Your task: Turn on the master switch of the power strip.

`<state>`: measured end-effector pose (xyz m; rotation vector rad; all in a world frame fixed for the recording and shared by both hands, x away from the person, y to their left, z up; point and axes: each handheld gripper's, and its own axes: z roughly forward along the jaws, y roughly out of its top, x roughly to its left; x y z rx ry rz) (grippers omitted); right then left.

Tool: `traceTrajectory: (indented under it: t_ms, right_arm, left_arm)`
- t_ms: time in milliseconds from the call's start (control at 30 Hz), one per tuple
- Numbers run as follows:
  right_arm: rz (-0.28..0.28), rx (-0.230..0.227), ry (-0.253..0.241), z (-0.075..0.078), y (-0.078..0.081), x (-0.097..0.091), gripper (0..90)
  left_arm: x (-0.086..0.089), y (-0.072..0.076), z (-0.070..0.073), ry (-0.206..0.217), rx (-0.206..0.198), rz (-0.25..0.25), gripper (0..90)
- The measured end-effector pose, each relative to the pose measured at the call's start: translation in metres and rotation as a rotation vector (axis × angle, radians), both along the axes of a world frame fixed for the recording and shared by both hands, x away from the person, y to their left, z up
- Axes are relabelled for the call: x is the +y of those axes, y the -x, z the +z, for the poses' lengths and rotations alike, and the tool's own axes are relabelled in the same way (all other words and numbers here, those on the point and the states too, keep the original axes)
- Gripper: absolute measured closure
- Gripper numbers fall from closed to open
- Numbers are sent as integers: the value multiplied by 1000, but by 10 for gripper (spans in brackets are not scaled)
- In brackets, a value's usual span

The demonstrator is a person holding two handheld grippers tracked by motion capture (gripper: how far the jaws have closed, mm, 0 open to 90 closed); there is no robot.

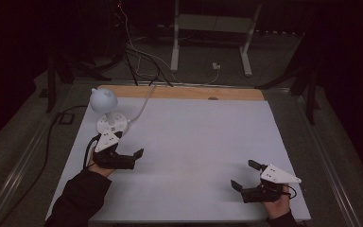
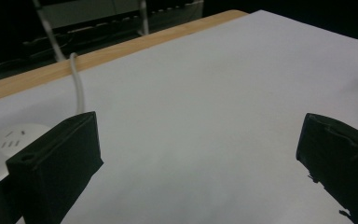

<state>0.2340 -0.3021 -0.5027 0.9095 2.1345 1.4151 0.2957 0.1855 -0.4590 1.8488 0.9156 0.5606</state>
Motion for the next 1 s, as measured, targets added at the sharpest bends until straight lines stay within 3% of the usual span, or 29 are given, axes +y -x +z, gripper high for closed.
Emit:
traceTrajectory:
  t_ms: [467,733,1000]
  right_arm:
    - [0,1,-1,0,0,0,0]
    - [-2,-2,-2,1,1,0,0]
    - [0,2,-4,0,0,-1,0]
  left_arm:
    - [2,-24,-7,-5,8,133,4]
    - [2,-34,-11,-3,18,181,4]
    - [2,-45,-18,-20,2,213,11]
